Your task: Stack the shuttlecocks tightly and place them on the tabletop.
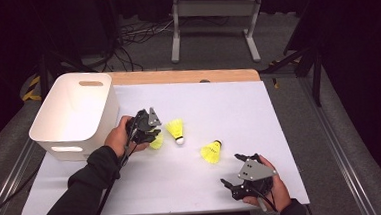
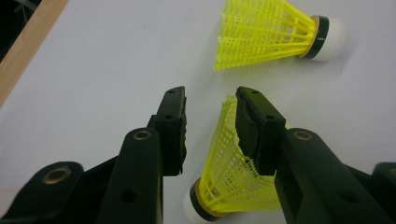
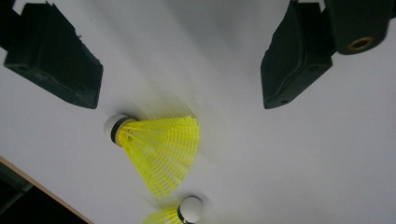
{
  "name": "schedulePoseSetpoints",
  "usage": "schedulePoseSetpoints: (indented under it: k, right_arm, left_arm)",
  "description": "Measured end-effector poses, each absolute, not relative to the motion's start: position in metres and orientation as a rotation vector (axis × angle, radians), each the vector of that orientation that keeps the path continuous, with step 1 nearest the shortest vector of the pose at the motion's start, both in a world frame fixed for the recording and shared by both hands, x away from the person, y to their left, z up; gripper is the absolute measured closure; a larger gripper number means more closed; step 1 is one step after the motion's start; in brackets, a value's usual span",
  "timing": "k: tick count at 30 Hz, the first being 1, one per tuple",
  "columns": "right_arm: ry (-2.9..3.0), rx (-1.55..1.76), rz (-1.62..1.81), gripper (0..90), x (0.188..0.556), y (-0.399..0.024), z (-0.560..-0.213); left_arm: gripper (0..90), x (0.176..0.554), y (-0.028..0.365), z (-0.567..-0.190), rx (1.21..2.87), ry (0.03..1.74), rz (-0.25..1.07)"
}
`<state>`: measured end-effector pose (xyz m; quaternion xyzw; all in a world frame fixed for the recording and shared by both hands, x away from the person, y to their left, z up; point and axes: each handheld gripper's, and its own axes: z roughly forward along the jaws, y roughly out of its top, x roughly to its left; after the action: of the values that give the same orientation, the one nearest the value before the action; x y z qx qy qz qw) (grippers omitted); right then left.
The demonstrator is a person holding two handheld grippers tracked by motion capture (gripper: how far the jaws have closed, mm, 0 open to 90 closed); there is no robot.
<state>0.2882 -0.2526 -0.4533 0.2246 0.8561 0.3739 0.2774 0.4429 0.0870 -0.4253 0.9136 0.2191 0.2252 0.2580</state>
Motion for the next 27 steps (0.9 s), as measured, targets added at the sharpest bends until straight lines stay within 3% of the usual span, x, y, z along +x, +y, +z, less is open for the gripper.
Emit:
schedulePoseSetpoints:
  k: [27]
  right_arm:
    - [2.287, 0.615, 1.01, 14.0, 0.288, -0.255, -0.451]
  left_arm:
    - [61.5, 0.439, 0.081, -0.413, 2.414, 0.556, 0.605]
